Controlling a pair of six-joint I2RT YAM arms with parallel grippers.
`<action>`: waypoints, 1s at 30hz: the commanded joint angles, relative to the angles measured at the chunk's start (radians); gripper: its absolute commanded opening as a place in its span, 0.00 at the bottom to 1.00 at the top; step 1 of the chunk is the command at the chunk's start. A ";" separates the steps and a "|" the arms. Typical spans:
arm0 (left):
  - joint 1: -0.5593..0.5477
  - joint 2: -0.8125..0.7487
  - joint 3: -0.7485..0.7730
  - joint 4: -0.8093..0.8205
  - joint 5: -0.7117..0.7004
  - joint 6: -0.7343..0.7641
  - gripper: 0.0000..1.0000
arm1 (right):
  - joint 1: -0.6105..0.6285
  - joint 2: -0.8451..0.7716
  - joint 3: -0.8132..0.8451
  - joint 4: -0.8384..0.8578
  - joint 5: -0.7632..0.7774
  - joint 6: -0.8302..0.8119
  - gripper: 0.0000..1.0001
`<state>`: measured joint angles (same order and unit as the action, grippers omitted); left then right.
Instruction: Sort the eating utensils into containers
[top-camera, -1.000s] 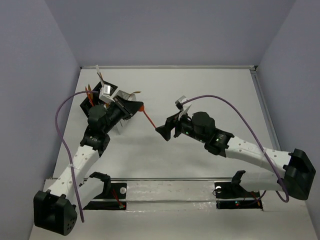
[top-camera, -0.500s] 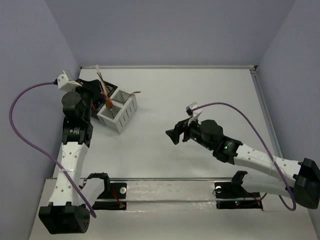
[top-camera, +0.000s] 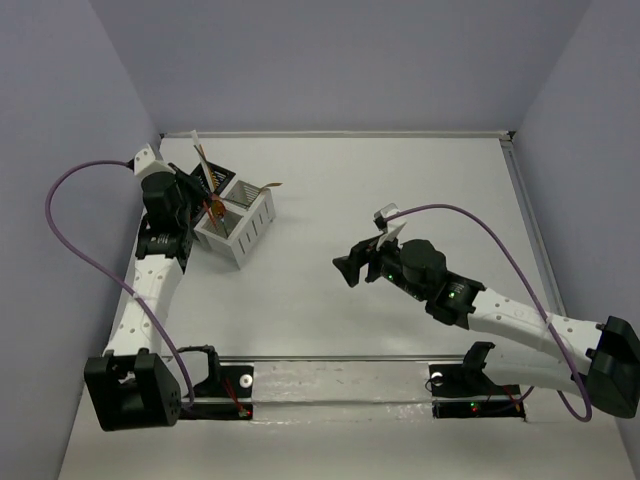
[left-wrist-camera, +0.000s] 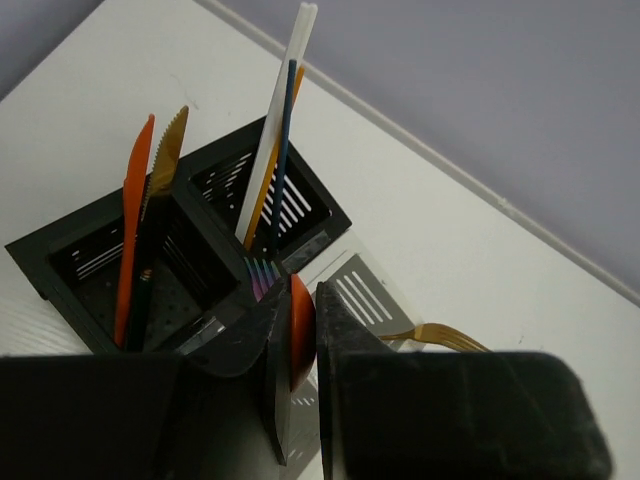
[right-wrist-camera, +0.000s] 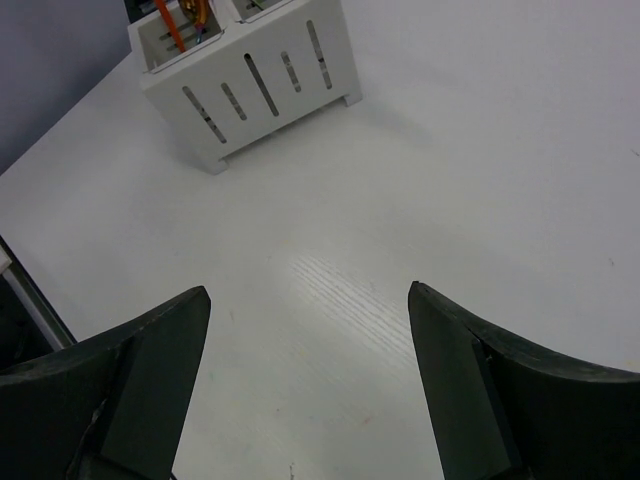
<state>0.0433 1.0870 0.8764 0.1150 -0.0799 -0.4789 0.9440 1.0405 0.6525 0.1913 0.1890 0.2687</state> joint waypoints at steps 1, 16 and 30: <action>0.006 0.039 0.010 0.034 0.029 0.011 0.06 | 0.006 0.006 -0.005 0.042 0.027 0.001 0.85; 0.006 -0.038 0.015 0.031 0.104 0.000 0.90 | 0.006 0.023 -0.004 0.043 0.049 -0.005 0.87; -0.003 -0.380 -0.057 0.058 0.325 -0.009 0.99 | 0.006 -0.152 -0.039 0.056 0.181 -0.029 1.00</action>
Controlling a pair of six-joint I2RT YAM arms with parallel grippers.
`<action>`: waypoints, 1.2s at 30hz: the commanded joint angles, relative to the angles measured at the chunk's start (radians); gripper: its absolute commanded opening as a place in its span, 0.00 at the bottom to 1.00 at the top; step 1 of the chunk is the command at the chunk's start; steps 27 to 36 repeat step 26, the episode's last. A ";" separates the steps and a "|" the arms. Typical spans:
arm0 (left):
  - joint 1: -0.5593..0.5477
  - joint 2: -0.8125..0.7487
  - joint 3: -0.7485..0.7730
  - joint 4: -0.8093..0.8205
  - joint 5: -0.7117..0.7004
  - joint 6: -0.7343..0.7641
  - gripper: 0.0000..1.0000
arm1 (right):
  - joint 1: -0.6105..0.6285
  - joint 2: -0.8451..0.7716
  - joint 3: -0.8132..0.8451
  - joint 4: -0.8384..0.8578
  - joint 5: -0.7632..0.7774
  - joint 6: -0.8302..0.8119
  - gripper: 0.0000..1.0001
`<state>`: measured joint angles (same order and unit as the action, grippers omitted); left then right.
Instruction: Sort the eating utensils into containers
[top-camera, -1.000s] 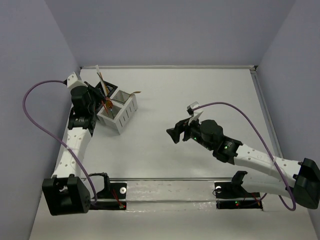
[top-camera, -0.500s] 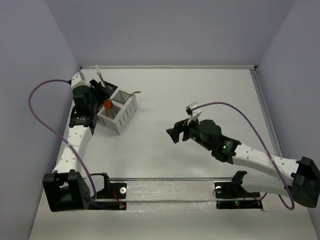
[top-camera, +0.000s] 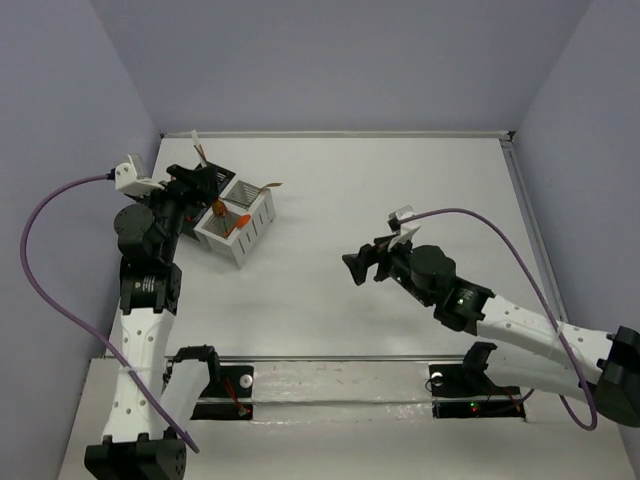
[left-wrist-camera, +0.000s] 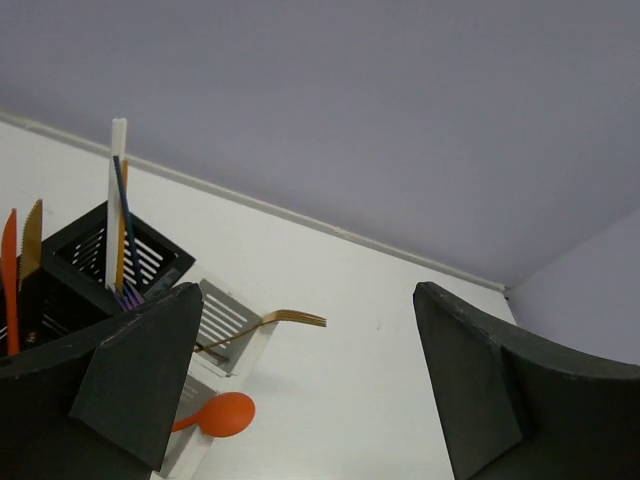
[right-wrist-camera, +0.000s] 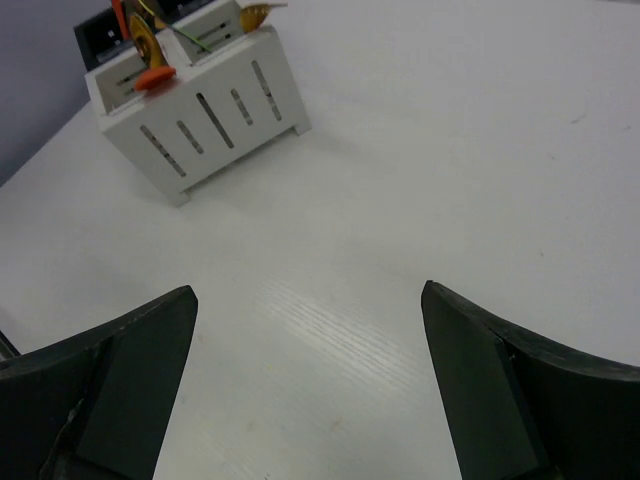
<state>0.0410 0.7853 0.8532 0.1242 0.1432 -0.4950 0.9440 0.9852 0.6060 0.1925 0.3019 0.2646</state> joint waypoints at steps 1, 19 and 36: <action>-0.001 -0.121 -0.054 0.051 0.116 0.009 0.99 | 0.006 -0.118 0.023 0.036 0.077 -0.027 1.00; -0.098 -0.377 -0.149 0.008 0.272 0.096 0.99 | 0.006 -0.554 0.112 -0.281 0.327 0.028 1.00; -0.141 -0.389 -0.175 -0.017 0.248 0.150 0.99 | 0.006 -0.411 0.130 -0.286 0.312 0.070 1.00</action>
